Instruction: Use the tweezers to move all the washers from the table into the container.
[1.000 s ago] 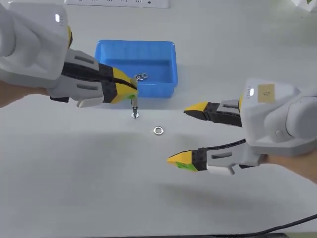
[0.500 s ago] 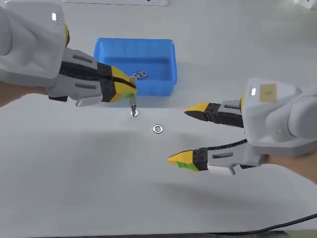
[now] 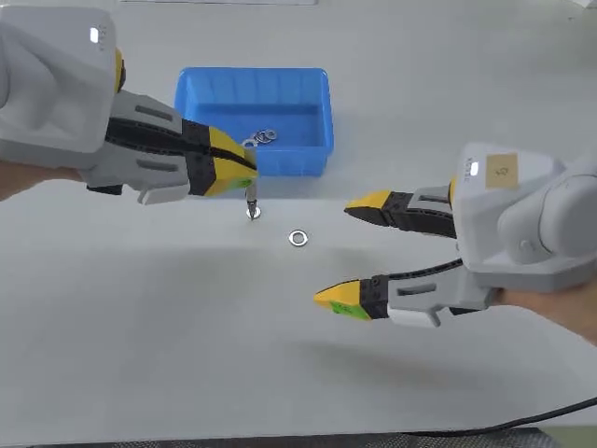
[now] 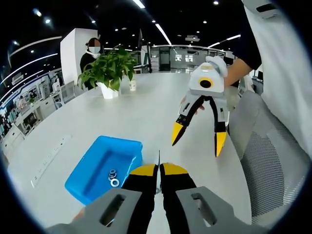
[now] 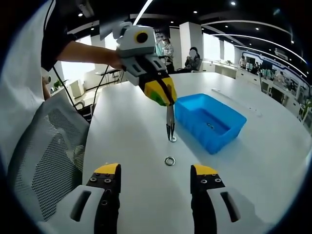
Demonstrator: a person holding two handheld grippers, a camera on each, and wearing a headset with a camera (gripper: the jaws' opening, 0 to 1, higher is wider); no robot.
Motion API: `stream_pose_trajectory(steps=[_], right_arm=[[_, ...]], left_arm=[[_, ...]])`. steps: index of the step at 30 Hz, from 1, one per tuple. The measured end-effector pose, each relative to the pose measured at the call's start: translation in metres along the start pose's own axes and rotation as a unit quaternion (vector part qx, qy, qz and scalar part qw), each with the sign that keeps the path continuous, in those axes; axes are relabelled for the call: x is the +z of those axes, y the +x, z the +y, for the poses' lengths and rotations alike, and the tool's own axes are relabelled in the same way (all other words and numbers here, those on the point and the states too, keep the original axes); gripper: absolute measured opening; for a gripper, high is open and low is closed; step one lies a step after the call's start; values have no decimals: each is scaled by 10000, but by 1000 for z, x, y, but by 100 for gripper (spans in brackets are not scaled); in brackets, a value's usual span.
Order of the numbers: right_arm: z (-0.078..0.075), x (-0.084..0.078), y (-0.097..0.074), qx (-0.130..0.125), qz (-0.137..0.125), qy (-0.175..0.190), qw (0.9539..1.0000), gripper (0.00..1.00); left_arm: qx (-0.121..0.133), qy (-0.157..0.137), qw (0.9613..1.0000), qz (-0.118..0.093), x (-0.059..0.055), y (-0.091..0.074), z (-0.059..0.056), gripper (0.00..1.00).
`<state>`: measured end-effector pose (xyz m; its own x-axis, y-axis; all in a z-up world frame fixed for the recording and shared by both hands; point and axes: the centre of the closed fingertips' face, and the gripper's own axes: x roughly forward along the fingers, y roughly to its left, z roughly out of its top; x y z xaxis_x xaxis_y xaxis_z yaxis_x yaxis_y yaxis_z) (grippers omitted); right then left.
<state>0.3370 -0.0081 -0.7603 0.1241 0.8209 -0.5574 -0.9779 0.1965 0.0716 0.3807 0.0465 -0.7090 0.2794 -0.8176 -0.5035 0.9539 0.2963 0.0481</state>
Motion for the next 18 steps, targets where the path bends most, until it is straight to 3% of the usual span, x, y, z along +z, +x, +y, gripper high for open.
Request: stream_pose_trajectory(steps=[6, 18], right_arm=[[1, 0, 1, 9, -43, 44, 10000, 58], [1, 0, 3, 47, -18, 71, 10000, 57]], left_arm=[[-92, 185, 9998, 3, 2, 3, -4, 6], [-118, 111, 9999, 40, 2, 4, -3, 6]])
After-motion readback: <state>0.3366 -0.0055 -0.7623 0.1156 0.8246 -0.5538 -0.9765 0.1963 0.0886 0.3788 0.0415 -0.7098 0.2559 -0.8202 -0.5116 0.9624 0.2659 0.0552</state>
